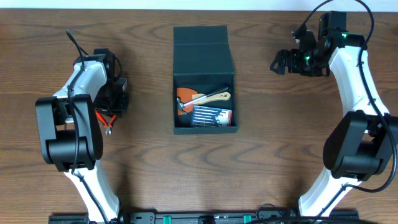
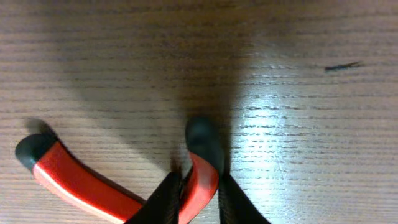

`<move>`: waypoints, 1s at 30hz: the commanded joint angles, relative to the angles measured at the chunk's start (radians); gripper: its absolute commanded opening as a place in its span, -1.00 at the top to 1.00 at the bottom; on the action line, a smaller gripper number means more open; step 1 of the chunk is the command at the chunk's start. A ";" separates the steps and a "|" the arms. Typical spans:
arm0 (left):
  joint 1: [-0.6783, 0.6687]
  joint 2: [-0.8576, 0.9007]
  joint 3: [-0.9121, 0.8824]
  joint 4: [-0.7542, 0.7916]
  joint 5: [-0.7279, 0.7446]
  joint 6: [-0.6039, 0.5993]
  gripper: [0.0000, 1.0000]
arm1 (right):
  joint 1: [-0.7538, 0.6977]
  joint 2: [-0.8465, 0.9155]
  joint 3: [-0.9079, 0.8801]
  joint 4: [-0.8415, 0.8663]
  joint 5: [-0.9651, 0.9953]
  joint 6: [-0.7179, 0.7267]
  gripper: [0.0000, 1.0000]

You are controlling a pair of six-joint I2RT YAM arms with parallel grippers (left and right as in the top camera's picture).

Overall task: Pack container
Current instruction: 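Place the pliers into the box and withdraw the left gripper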

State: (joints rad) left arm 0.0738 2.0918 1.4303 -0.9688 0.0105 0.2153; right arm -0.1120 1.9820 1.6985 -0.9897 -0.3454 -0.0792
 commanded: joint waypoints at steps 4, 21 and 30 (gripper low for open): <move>0.000 0.021 -0.008 -0.021 0.004 0.017 0.89 | 0.008 0.000 -0.006 -0.002 -0.018 0.011 -0.98; -0.102 -0.334 0.369 -0.166 0.005 0.027 0.89 | 0.009 0.000 -0.006 0.003 -0.018 0.011 -0.98; -0.496 -0.420 0.359 -0.145 0.005 0.357 0.89 | 0.009 0.000 -0.006 0.003 -0.018 0.011 -0.98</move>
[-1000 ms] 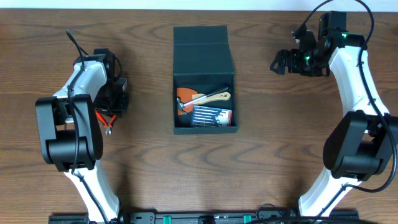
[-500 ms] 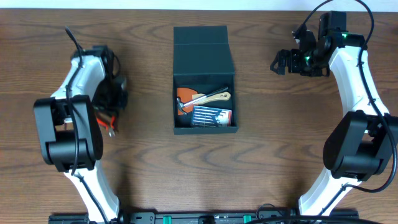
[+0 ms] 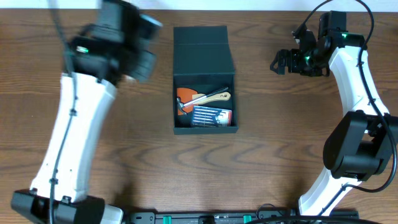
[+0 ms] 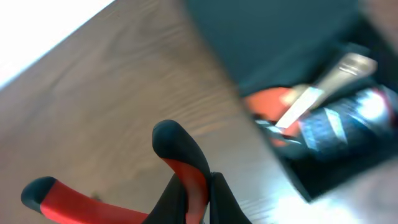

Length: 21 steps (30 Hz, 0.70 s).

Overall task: Pack container
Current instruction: 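Place the pliers into the box and withdraw the left gripper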

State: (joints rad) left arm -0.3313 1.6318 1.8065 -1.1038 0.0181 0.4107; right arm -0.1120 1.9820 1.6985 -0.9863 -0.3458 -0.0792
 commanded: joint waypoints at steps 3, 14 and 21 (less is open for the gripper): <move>-0.211 0.075 -0.035 -0.010 -0.003 0.295 0.89 | 0.009 0.000 -0.006 -0.001 -0.018 0.011 -0.99; -0.339 0.340 -0.056 -0.018 -0.002 0.445 0.89 | 0.009 0.000 -0.006 0.003 -0.018 0.011 -0.98; -0.380 0.449 -0.056 -0.017 0.002 0.502 0.89 | 0.009 0.000 -0.006 0.003 -0.018 0.011 -0.99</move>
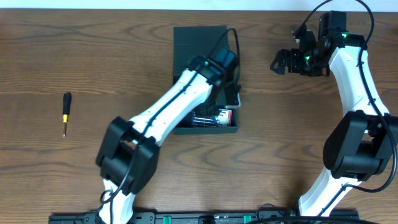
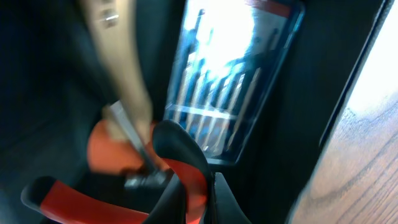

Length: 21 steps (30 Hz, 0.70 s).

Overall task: Pack container
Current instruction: 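Place the pliers into the box and withdraw the left gripper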

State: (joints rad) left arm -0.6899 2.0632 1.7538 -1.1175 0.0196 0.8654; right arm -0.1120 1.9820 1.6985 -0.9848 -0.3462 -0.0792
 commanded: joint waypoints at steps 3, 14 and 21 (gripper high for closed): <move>-0.043 0.041 -0.003 -0.003 0.001 0.048 0.89 | 0.009 0.000 -0.006 0.002 -0.017 0.011 -0.99; -0.073 0.047 -0.003 -0.003 0.085 0.040 0.70 | 0.009 0.000 -0.006 0.001 -0.017 0.011 -0.98; -0.040 0.044 0.023 -0.003 0.001 -0.124 0.66 | 0.009 0.000 -0.006 -0.002 -0.017 0.011 -0.98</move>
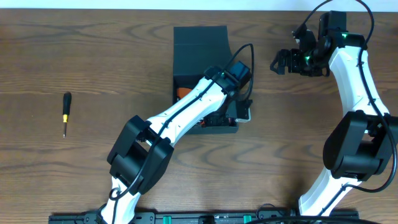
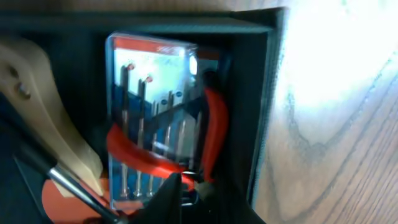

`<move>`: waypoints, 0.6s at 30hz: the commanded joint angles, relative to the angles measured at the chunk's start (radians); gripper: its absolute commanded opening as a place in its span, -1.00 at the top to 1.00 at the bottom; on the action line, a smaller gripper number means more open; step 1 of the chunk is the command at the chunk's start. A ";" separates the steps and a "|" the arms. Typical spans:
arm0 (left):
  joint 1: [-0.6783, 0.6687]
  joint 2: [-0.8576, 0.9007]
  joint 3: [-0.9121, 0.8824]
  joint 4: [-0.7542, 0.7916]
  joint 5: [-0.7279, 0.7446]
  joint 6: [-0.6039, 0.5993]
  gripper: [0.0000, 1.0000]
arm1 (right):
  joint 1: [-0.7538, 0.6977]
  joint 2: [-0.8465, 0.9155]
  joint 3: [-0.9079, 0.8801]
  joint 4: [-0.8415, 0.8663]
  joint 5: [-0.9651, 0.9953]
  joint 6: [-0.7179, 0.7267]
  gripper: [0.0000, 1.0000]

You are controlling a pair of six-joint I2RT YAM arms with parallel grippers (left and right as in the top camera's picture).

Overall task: Pack container
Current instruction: 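Place the pliers into the box and withdraw the left gripper, then grasp the yellow-black screwdriver with the left gripper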

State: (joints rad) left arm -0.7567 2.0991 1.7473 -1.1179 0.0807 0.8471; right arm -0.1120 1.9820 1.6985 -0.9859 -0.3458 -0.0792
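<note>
The dark box (image 1: 200, 38) stands open at the table's middle. In the left wrist view the red-handled pliers (image 2: 213, 119) lie inside it, across the clear case of screwdriver bits (image 2: 149, 65), beside a wooden-handled hammer (image 2: 36, 106). My left gripper (image 2: 194, 198) hangs just over the pliers' head, its fingers apart, at the box's right front corner (image 1: 239, 104). My right gripper (image 1: 278, 62) hovers open and empty at the far right.
A small screwdriver with a yellow and black handle (image 1: 64, 114) lies on the wood at the far left. The box's lid stands up behind the box. My left arm stretches across the table's middle.
My left gripper has shifted to the box's right front corner. The pliers, held between its fingers before, now lie on the bits case with their handles spread. The right arm has not moved.
My left gripper was shut on one handle of the pliers on the table at the left. Then it held them in the air near the box's left. Then it was over the box with them, and now they rest inside.
</note>
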 commanded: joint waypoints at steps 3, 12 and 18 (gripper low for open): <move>0.061 -0.016 0.064 -0.003 -0.120 -0.192 0.66 | 0.009 0.000 -0.006 -0.001 -0.018 0.011 -0.98; 0.340 -0.275 0.123 -0.023 -0.127 -0.470 0.52 | 0.009 0.000 -0.006 -0.001 -0.018 0.011 -0.99; 0.654 -0.359 0.122 -0.130 -0.126 -0.510 0.22 | 0.008 0.000 -0.006 0.005 -0.018 0.011 -0.98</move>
State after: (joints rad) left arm -0.2207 1.7466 1.8679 -1.2076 -0.0338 0.4030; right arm -0.1120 1.9820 1.6985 -0.9848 -0.3466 -0.0792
